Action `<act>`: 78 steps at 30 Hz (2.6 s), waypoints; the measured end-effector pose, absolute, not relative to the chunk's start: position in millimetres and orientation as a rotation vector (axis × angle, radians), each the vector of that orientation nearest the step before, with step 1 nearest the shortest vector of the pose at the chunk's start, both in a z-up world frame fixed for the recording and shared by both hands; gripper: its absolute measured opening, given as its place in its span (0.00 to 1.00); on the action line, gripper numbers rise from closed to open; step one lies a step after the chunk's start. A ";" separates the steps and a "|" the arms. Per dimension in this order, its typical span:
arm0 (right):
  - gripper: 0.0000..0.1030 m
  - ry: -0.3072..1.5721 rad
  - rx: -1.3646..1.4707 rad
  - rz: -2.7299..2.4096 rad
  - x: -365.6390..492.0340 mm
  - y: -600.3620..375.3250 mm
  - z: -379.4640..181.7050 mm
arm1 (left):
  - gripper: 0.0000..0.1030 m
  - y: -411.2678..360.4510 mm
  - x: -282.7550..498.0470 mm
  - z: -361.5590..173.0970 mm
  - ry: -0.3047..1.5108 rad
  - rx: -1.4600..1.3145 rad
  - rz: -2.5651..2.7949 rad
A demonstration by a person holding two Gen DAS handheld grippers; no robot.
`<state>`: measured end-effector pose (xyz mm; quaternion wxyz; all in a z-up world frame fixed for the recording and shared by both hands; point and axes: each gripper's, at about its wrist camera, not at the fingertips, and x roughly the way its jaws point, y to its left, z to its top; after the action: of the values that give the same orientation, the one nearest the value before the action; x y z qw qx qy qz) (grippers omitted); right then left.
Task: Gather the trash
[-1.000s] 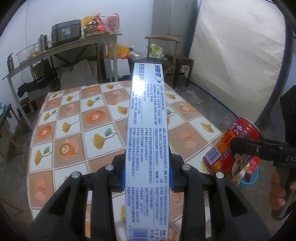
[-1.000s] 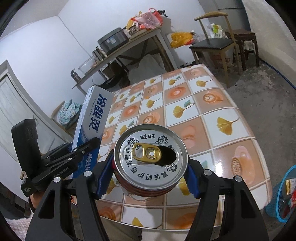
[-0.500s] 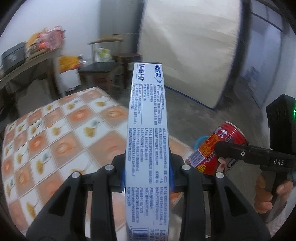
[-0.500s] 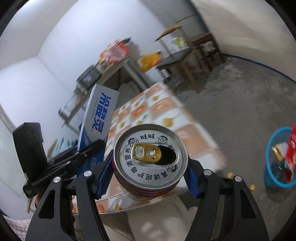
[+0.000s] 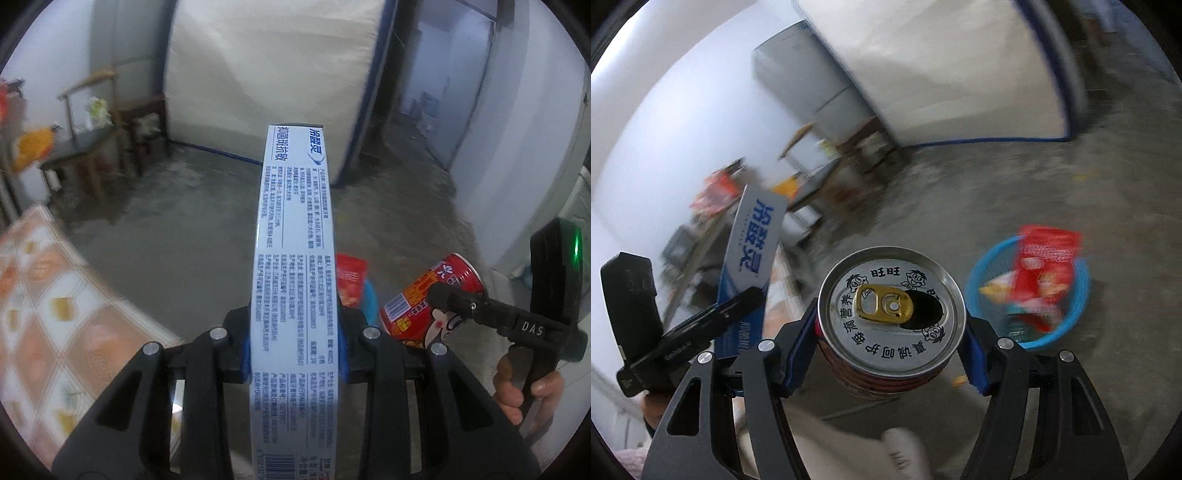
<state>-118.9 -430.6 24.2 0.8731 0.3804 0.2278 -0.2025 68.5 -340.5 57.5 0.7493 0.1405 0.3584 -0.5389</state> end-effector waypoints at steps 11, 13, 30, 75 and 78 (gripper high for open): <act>0.64 0.555 0.887 -0.600 -150.6 -517.8 -60.2 | 0.30 -451.9 79.3 -62.8 1.067 0.249 -1.208; 0.64 0.582 0.904 -0.607 -142.7 -534.2 -76.7 | 0.30 -467.4 84.8 -80.1 1.100 0.246 -1.206; 0.67 0.857 0.917 -0.661 -72.7 -620.7 -216.1 | 0.71 -546.1 113.7 -152.9 1.214 0.248 -1.157; 0.94 0.482 0.209 -0.567 -48.6 -212.7 31.8 | 0.92 -68.9 32.2 12.3 0.599 0.013 -0.621; 0.94 0.466 0.209 -0.631 -53.1 -186.5 30.7 | 0.92 -58.8 34.7 1.9 0.645 -0.006 -0.530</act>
<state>-53.1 -186.5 30.7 0.9187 0.1018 0.2268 -0.3069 34.7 -58.8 1.9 0.9142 -0.0027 0.3132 -0.2572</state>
